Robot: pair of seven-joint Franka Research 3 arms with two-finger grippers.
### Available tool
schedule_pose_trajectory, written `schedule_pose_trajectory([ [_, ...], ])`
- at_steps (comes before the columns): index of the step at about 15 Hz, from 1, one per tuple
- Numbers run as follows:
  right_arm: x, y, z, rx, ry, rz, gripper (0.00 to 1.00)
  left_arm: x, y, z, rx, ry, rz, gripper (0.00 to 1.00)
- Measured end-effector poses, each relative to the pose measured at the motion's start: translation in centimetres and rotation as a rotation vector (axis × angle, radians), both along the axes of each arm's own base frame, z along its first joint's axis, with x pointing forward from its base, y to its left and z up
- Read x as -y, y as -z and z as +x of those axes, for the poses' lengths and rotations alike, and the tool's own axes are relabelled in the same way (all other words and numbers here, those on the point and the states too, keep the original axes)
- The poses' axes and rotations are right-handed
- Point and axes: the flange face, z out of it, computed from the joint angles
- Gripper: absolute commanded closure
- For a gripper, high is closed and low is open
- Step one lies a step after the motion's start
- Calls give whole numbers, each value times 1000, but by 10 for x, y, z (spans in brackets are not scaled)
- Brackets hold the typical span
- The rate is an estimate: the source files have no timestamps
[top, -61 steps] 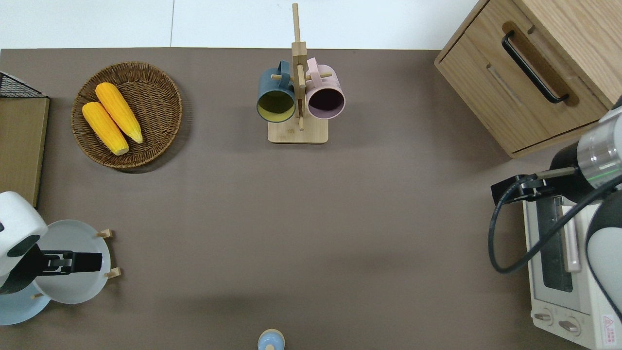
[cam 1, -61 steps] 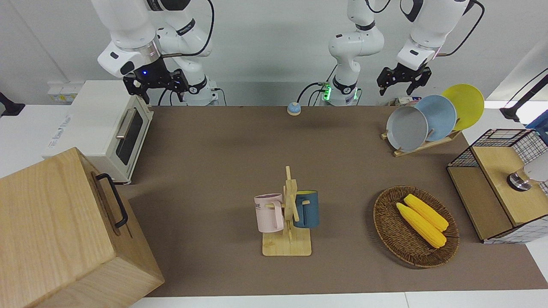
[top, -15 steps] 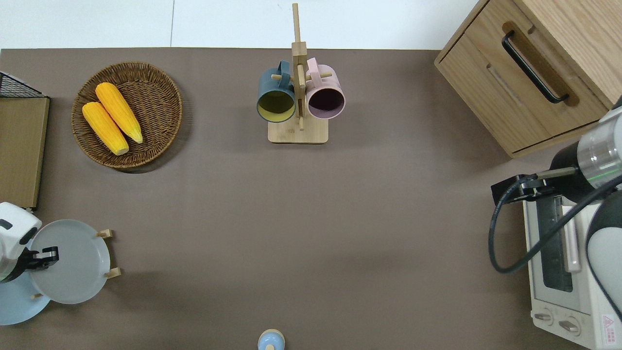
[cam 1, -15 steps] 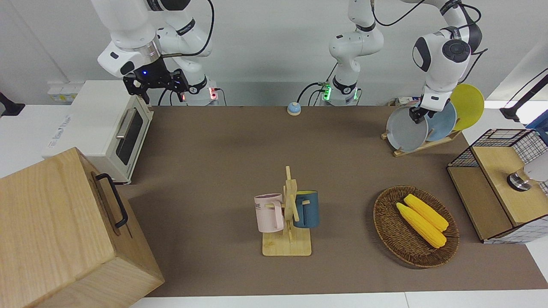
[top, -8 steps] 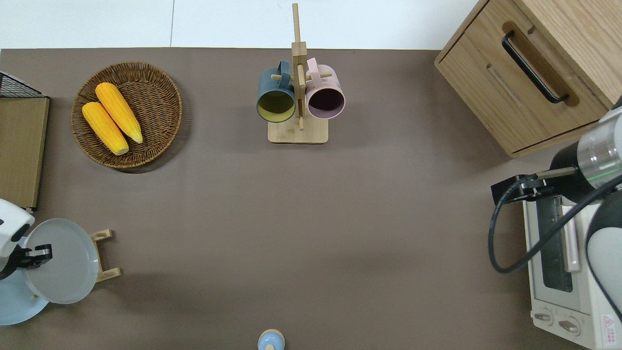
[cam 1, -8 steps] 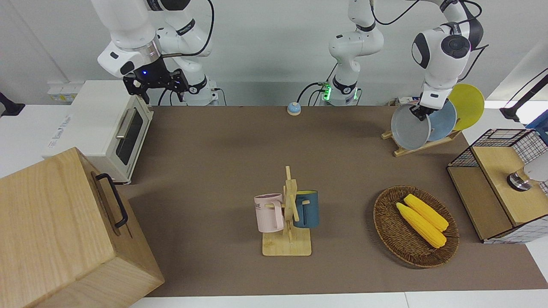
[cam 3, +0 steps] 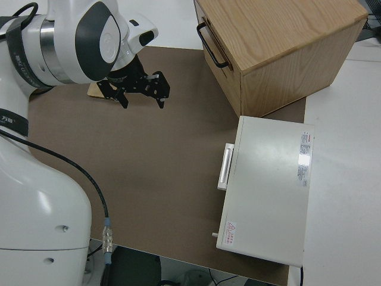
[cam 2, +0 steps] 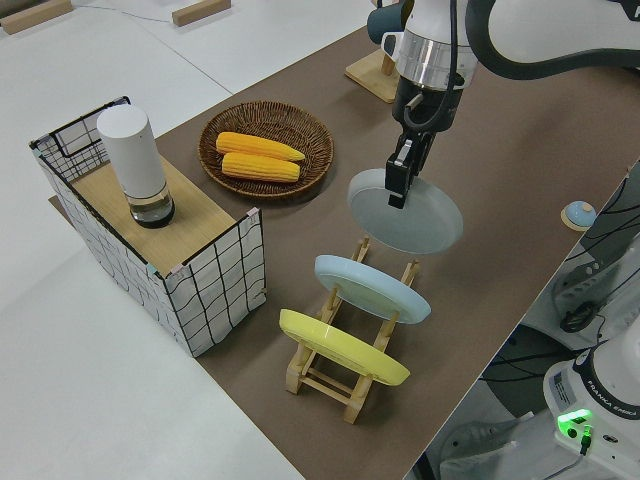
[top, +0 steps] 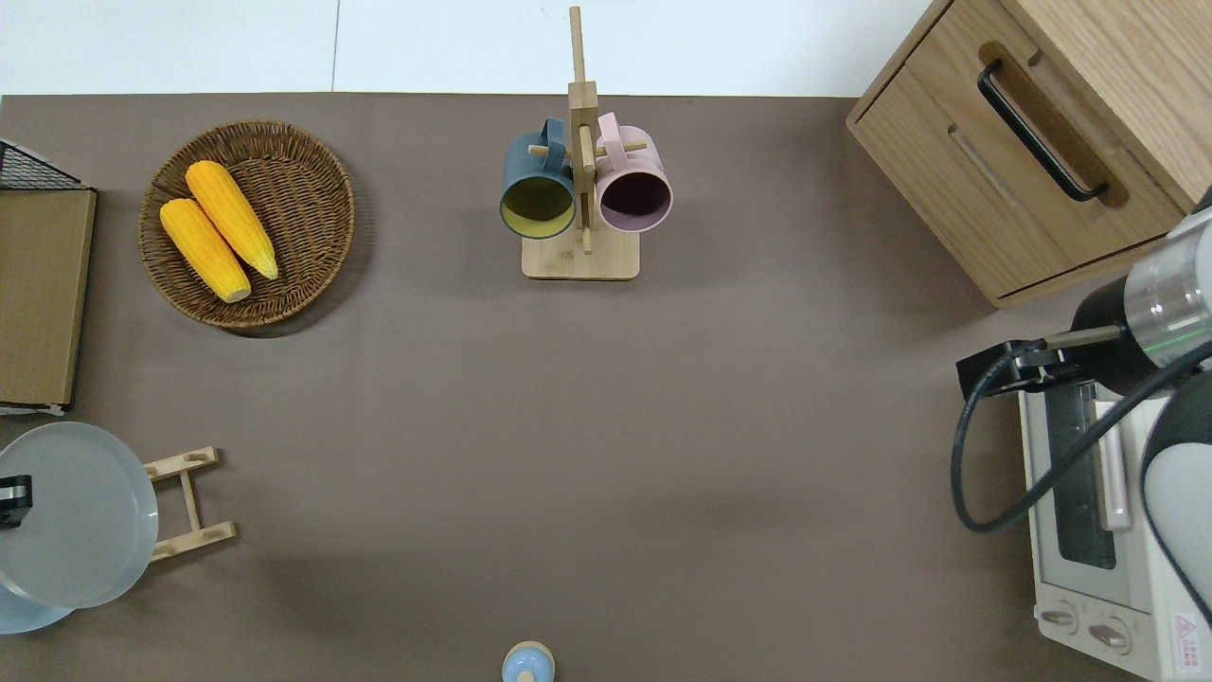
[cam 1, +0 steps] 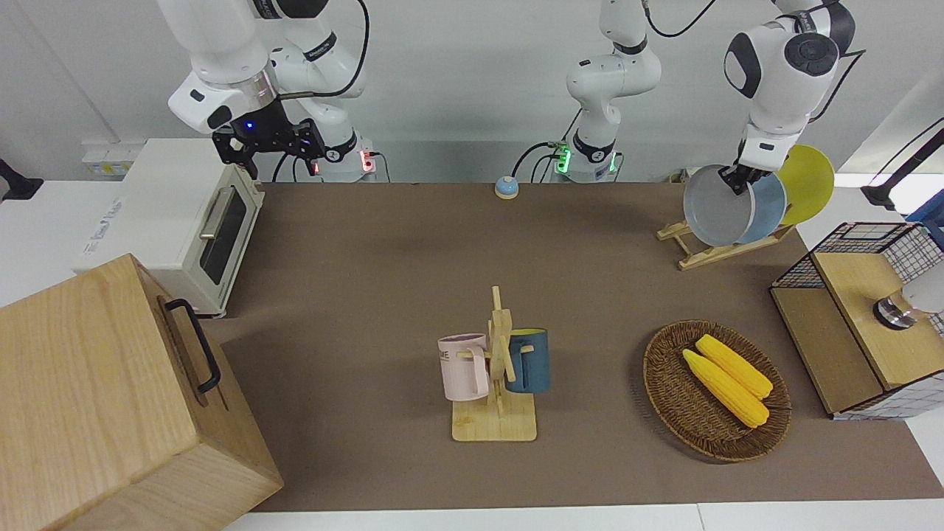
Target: Pick gray plate from low plate rack and place it on table with left arm
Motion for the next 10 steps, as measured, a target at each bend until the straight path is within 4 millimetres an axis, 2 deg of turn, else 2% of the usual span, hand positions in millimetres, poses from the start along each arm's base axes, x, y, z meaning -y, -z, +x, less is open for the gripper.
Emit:
schedule_pose_trajectory([
  [2,0,0,0,0,0,0,17,3,-11,1,12,-4,-34,990],
  [5,0,0,0,0,0,0,17,11,-11,2,23,-9,-97,990],
  [10,0,0,0,0,0,0,17,46,-4,10,29,8,-240,992],
])
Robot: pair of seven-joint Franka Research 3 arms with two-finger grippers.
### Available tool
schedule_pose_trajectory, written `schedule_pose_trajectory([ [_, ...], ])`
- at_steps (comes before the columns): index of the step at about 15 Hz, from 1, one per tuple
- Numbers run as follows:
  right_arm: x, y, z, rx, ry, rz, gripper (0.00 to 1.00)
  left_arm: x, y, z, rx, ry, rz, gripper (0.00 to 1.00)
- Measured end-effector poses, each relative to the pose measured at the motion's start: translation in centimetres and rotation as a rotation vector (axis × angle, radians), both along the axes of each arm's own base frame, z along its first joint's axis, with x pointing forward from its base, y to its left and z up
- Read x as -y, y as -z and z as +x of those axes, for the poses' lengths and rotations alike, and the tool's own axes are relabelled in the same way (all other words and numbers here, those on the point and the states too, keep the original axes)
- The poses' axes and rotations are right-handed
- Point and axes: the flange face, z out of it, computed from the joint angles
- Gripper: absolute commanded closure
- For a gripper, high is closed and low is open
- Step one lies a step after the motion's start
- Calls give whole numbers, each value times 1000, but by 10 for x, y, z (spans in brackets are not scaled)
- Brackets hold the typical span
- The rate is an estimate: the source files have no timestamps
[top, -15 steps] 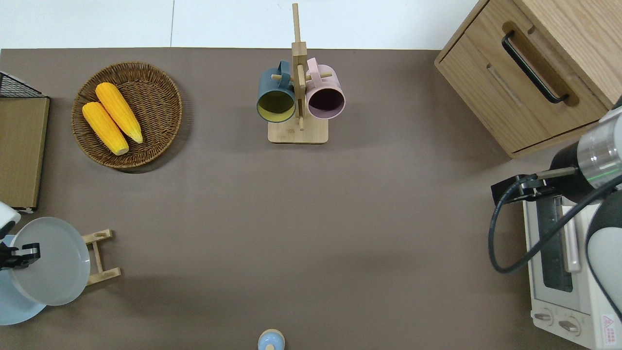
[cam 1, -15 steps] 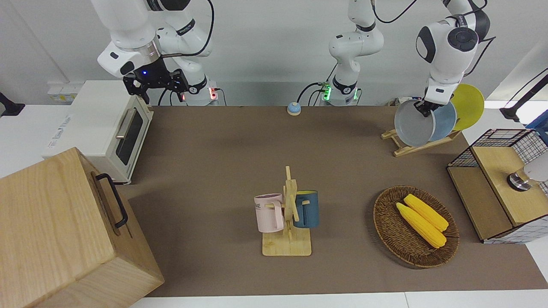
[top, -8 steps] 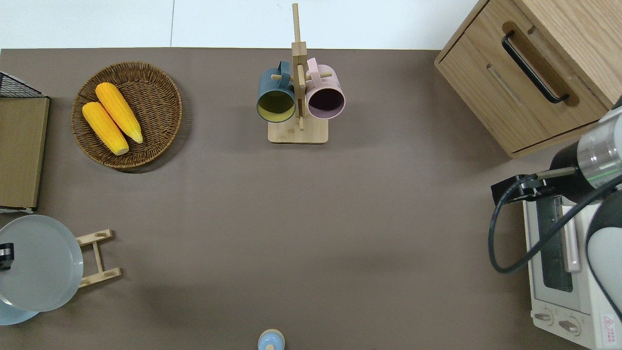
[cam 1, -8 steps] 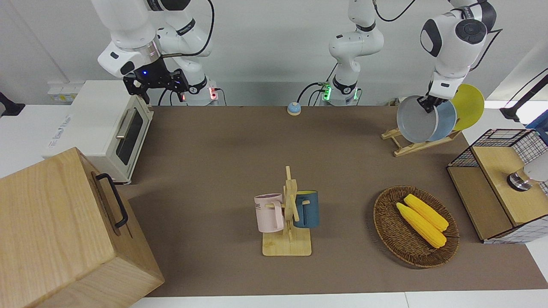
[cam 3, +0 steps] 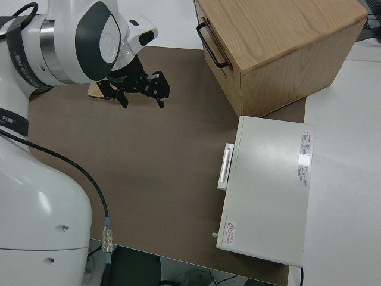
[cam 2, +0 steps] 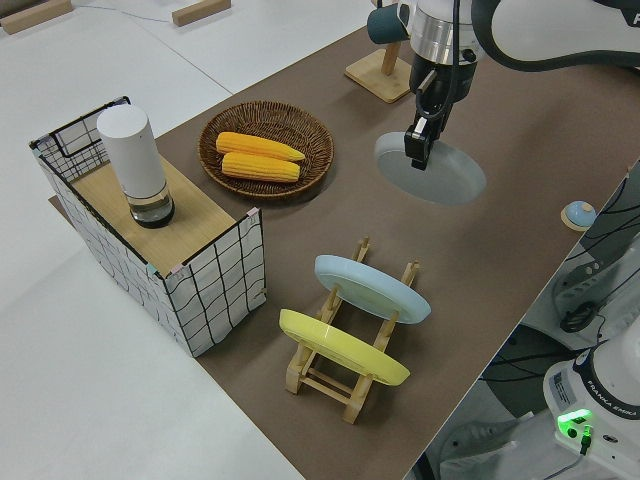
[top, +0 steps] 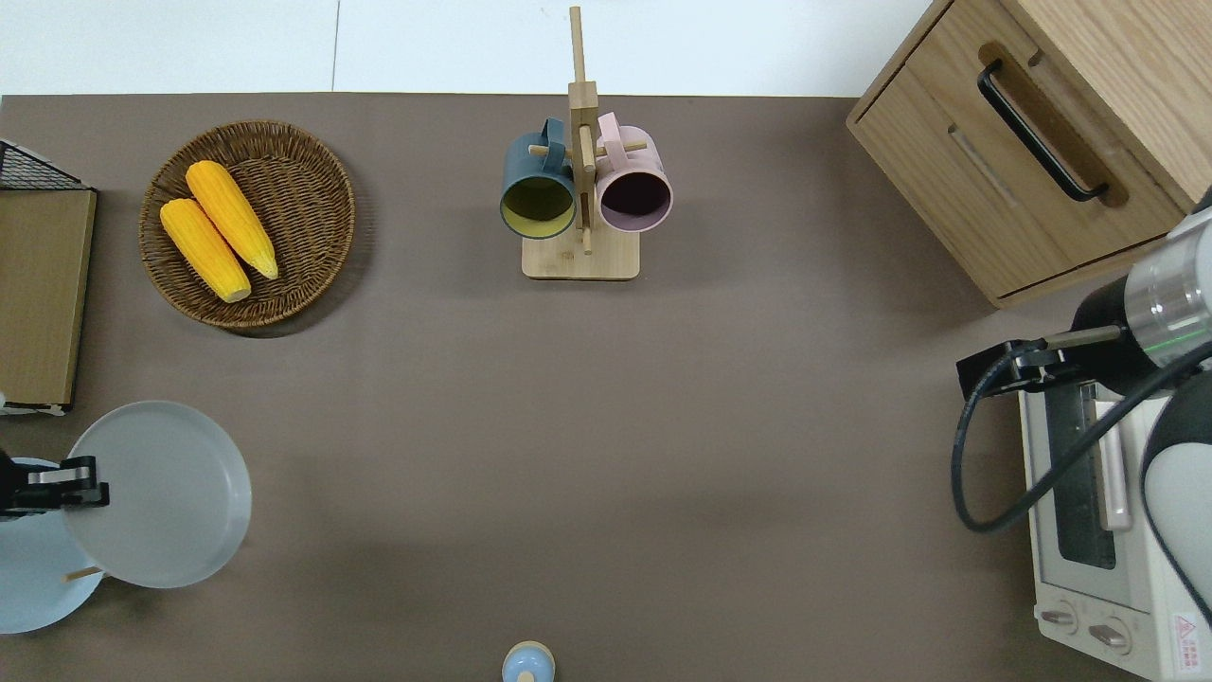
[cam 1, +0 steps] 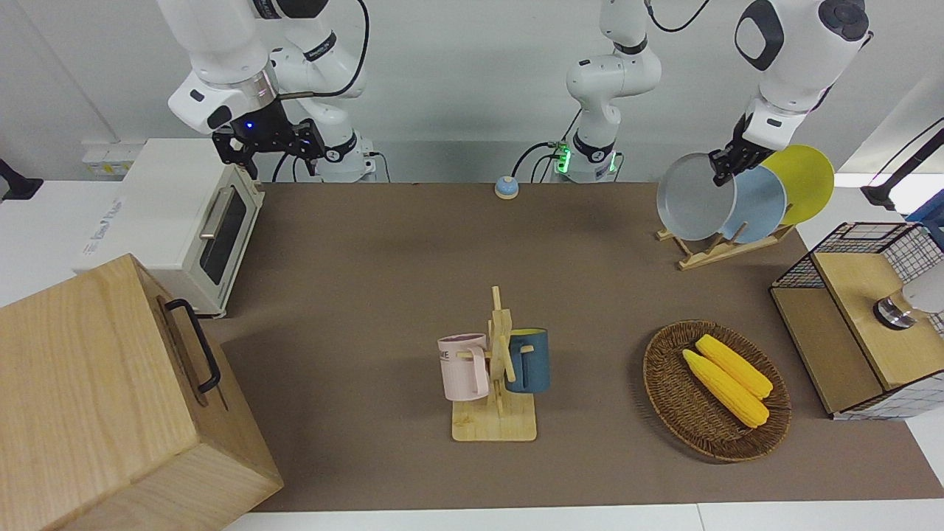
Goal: Pick gray plate from low plate rack and place it on table with left arm
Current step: 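Carry the gray plate with the left gripper away from the rack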
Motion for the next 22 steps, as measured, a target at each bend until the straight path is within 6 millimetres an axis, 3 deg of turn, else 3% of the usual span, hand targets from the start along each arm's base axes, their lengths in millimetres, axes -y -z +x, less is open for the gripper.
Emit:
schedule_pose_trajectory([
  [4,0,0,0,0,0,0,17,41,12,6,-10,35,-121,990],
  [8,0,0,0,0,0,0,17,65,21,7,0,66,-238,988],
  [11,0,0,0,0,0,0,17,68,39,7,18,121,-322,986],
  [17,0,0,0,0,0,0,17,71,106,7,44,218,-429,980],
  [22,0,0,0,0,0,0,17,70,136,-1,43,234,-458,980],
])
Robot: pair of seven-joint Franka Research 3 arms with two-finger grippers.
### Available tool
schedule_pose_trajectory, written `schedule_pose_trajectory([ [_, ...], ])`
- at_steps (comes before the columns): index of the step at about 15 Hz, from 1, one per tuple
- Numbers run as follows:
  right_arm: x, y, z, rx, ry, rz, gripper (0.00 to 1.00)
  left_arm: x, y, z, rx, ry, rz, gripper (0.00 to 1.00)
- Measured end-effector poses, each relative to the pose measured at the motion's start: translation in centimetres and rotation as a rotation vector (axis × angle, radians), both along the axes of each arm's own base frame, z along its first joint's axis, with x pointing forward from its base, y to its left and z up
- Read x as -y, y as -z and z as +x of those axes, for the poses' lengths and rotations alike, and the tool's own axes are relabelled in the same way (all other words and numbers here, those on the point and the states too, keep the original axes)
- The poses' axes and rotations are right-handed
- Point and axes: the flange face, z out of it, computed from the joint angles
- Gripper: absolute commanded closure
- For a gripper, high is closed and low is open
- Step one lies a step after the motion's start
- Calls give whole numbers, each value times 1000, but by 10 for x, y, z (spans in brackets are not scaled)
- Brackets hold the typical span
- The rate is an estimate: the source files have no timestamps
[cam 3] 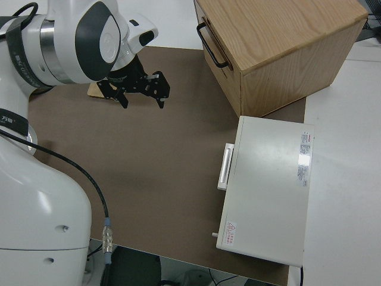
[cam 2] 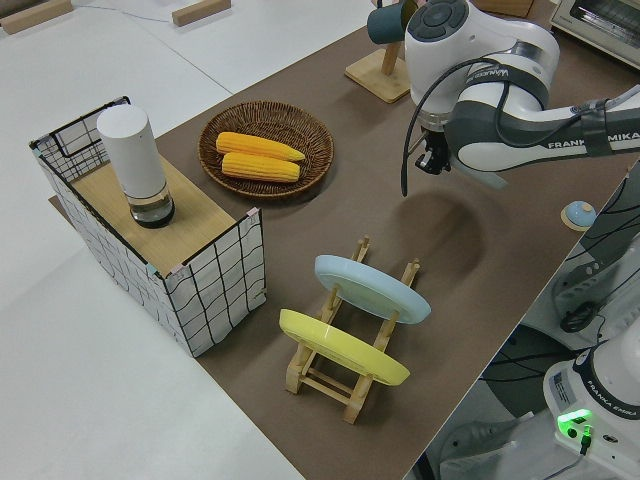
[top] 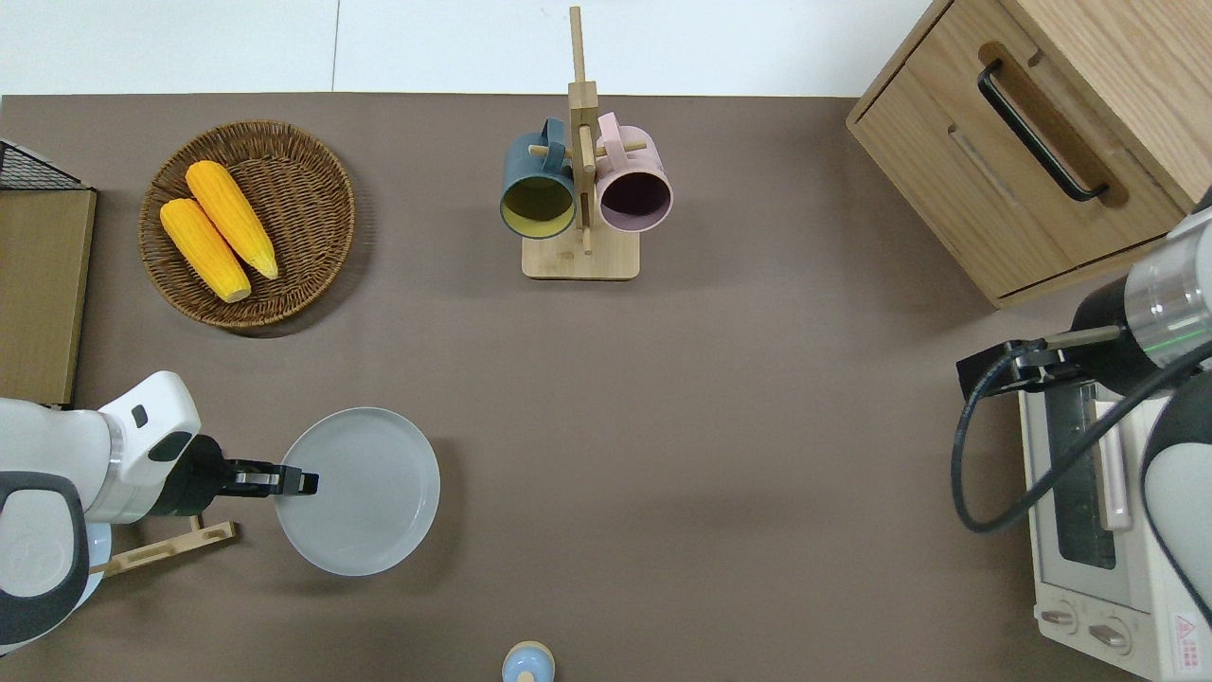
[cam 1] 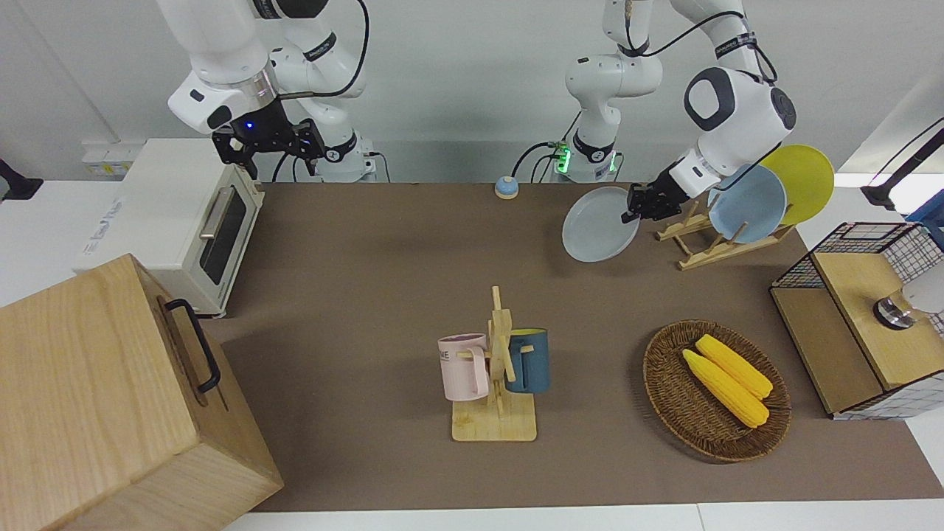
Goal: Pick gray plate from low plate rack and place it on table with left arm
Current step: 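Carry the gray plate with the left gripper away from the rack, then lower the gray plate flat onto the table with the left gripper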
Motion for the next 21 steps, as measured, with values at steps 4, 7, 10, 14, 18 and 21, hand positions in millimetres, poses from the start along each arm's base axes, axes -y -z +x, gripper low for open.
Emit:
schedule_pose_trajectory([
  [4,0,0,0,0,0,0,17,-1,25,-4,-5,-2,-9,955],
  [7,0,0,0,0,0,0,17,-2,38,-6,-15,-5,-5,913],
  [10,0,0,0,0,0,0,17,-2,42,-6,-19,-1,-5,762],
  [14,0,0,0,0,0,0,17,-2,44,-6,-16,9,-7,393],
  [18,0,0,0,0,0,0,17,-3,45,-6,-16,12,-7,233],
  [21,0,0,0,0,0,0,17,-4,46,-5,-14,10,-6,170],
])
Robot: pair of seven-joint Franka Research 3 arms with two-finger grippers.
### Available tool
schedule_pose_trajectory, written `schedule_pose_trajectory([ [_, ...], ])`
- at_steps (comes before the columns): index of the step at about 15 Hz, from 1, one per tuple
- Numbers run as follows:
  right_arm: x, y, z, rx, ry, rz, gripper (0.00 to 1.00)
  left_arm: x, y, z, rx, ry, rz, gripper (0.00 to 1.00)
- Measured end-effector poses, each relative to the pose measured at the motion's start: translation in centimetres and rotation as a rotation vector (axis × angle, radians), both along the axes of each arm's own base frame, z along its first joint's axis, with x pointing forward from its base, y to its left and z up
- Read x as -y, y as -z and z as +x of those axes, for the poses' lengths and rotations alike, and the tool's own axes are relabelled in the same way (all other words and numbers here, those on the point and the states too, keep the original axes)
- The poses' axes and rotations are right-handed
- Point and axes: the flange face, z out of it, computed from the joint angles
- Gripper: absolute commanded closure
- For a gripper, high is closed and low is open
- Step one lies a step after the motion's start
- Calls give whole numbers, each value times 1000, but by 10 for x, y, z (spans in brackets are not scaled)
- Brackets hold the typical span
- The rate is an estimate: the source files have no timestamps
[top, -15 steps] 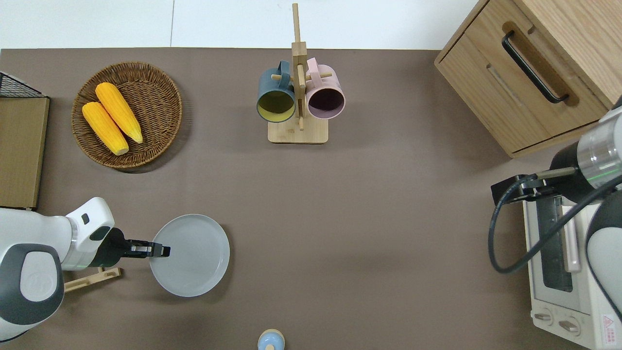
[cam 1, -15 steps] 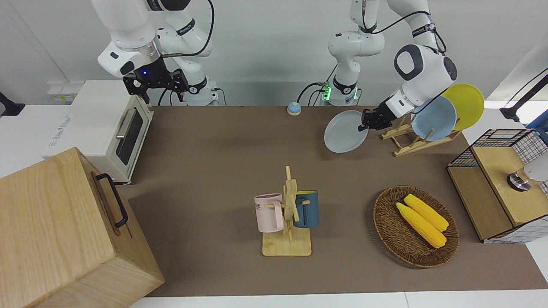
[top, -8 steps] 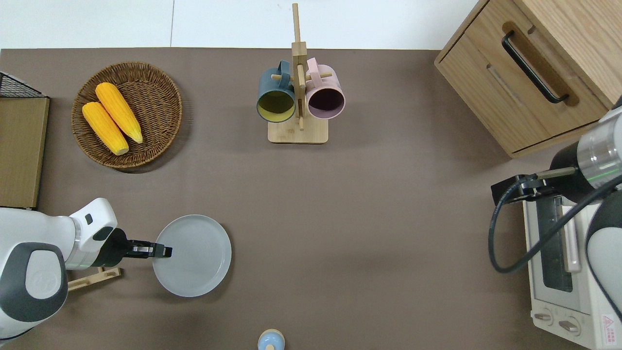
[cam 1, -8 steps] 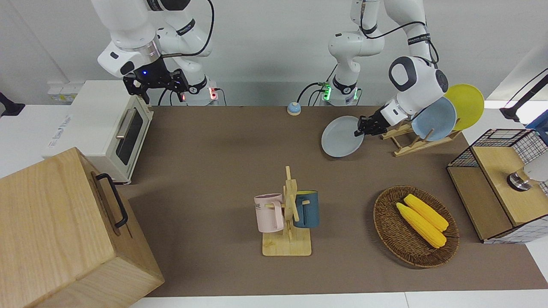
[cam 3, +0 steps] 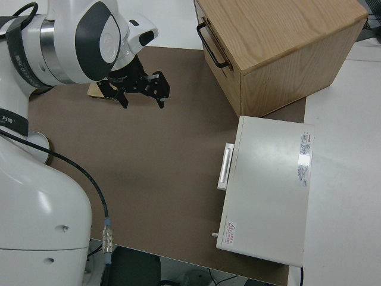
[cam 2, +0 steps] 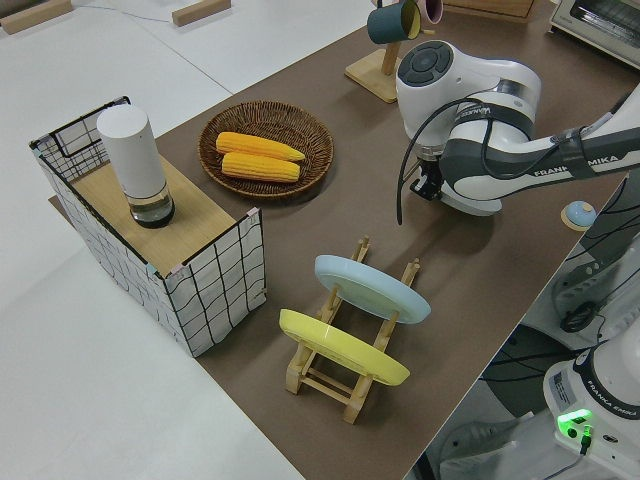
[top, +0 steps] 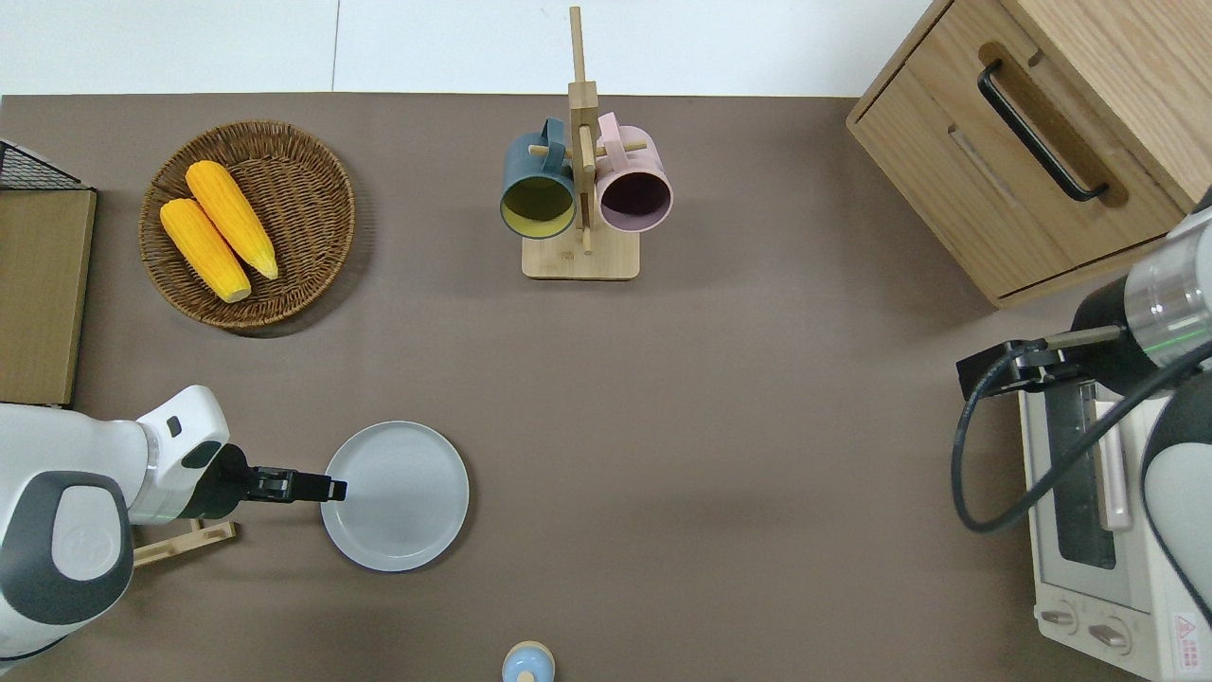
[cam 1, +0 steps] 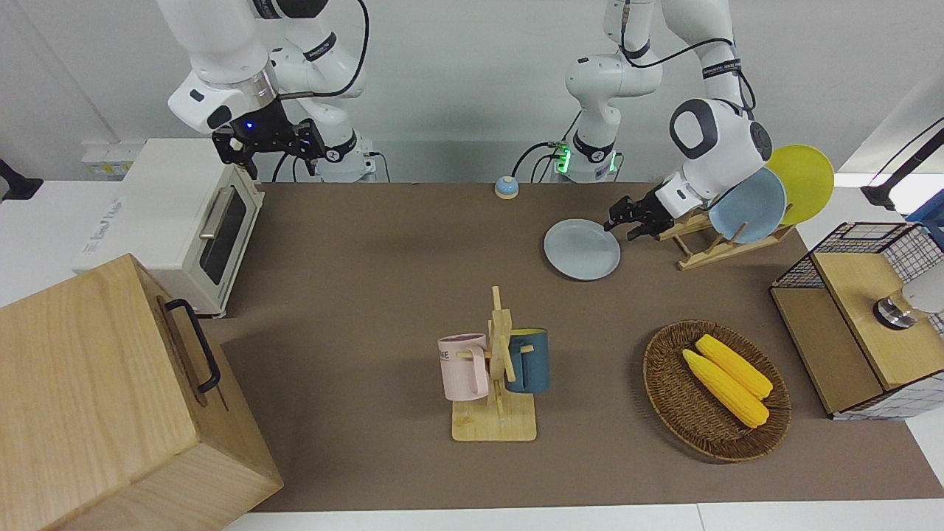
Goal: Pick gray plate from low plate rack and place it on table with left arm
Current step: 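Lower the gray plate flat onto the table with the left gripper, then open the left gripper and withdraw it toward the rack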
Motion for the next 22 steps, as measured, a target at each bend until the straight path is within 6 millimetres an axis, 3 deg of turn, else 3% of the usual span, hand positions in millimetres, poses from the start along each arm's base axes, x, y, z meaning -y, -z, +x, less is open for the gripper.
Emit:
schedule_pose_trajectory([
  [4,0,0,0,0,0,0,17,-4,-5,4,17,17,30,88],
  [5,0,0,0,0,0,0,17,-5,-9,7,25,21,44,14],
  [9,0,0,0,0,0,0,17,-12,-42,25,59,27,158,11],
  [13,0,0,0,0,0,0,17,-9,-99,45,77,36,260,9],
  [18,0,0,0,0,0,0,17,-6,-186,54,102,50,329,9],
  [22,0,0,0,0,0,0,17,-7,-232,55,139,64,376,7],
])
